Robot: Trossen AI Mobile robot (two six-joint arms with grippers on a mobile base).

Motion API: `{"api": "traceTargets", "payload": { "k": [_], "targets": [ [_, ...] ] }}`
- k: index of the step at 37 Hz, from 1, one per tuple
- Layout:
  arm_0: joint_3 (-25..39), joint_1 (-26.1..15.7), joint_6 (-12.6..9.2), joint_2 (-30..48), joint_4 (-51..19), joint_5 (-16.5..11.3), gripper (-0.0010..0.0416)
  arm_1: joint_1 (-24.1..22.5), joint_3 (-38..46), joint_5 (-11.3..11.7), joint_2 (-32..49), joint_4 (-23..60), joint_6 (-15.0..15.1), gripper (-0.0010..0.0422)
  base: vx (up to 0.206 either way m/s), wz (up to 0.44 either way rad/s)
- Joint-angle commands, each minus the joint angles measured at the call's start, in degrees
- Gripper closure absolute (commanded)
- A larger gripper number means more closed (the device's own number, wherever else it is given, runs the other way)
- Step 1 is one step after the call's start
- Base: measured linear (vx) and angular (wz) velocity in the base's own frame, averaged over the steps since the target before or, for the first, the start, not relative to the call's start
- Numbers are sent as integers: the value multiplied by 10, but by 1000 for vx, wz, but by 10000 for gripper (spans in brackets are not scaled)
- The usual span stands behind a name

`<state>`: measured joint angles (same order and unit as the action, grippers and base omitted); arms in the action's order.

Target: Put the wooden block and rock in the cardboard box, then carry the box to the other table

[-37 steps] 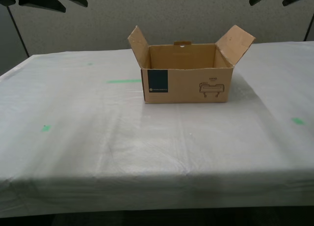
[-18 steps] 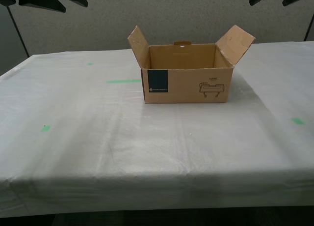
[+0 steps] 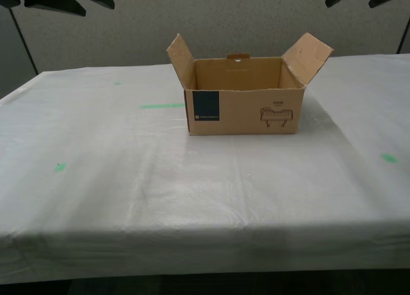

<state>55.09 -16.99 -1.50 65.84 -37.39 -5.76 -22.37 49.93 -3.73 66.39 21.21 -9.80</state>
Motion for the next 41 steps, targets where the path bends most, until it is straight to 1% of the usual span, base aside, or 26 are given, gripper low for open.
{"api": "traceTargets", "payload": {
  "k": [1, 41],
  "targets": [
    [0, 0, 0, 0, 1, 0, 12, 0, 0, 1, 0, -1, 2, 149, 0, 0],
    [0, 0, 0, 0, 1, 0, 12, 0, 0, 1, 0, -1, 2, 149, 0, 0]
  ]
}}
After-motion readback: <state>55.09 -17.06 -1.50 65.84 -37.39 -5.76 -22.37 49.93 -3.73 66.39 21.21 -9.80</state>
